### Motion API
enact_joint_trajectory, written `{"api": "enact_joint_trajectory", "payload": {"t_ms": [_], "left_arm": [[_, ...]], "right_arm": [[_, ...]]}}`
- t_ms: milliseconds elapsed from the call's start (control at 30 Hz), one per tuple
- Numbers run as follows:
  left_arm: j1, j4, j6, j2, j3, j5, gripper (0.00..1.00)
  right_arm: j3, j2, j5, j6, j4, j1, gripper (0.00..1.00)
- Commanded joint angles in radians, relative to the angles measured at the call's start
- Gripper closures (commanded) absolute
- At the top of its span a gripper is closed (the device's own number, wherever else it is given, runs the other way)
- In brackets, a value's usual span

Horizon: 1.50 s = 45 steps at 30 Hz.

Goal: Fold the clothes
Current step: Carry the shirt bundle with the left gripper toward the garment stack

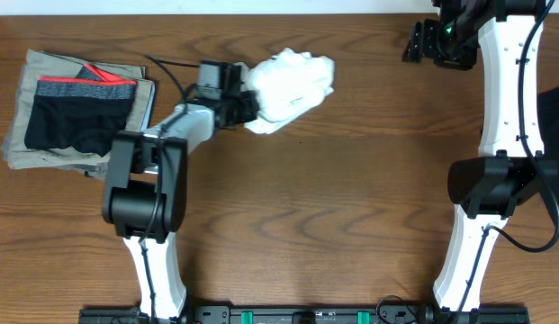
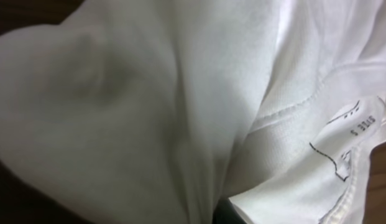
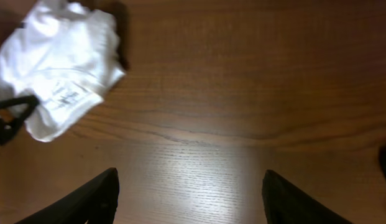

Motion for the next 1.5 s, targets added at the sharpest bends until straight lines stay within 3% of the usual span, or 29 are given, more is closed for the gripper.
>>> {"api": "enact_joint_trajectory", "payload": {"t_ms": [0,200,300,500,600,867,1467], "left_arm": [[0.052,-0.064,0.142,-0.026,0.043,-0.01,0.94],[0.111,-0.353,0.32,-0.026,0.19,-0.01,0.94],[0.128,-0.57,0.441,-0.026,0.294,-0.016,0.94],[0.169,-0.915,0.592,-0.027,0.47,-0.163,0.94],[0.19,-1.015,0.623,-0.027,0.52,-0.253,0.94],[0.242,-1.109,0.71,-0.027,0.541,-0.38,0.94],[0.266,-1.179,0.711,-0.027,0.705,-0.534,0.94]], "right_arm": [[0.018,0.003,0.015,-0.016,-0.011,-0.006,0.28],[0.018,0.003,0.014,-0.016,-0.019,-0.006,0.29],[0.018,0.003,0.015,-0.016,-0.019,-0.006,0.29],[0.018,0.003,0.014,-0.016,-0.019,-0.006,0.29],[0.018,0.003,0.014,-0.016,-0.019,-0.006,0.29],[0.018,0.003,0.014,-0.012,-0.019,-0.006,0.29],[0.018,0.003,0.014,0.014,-0.021,-0.005,0.28]]}}
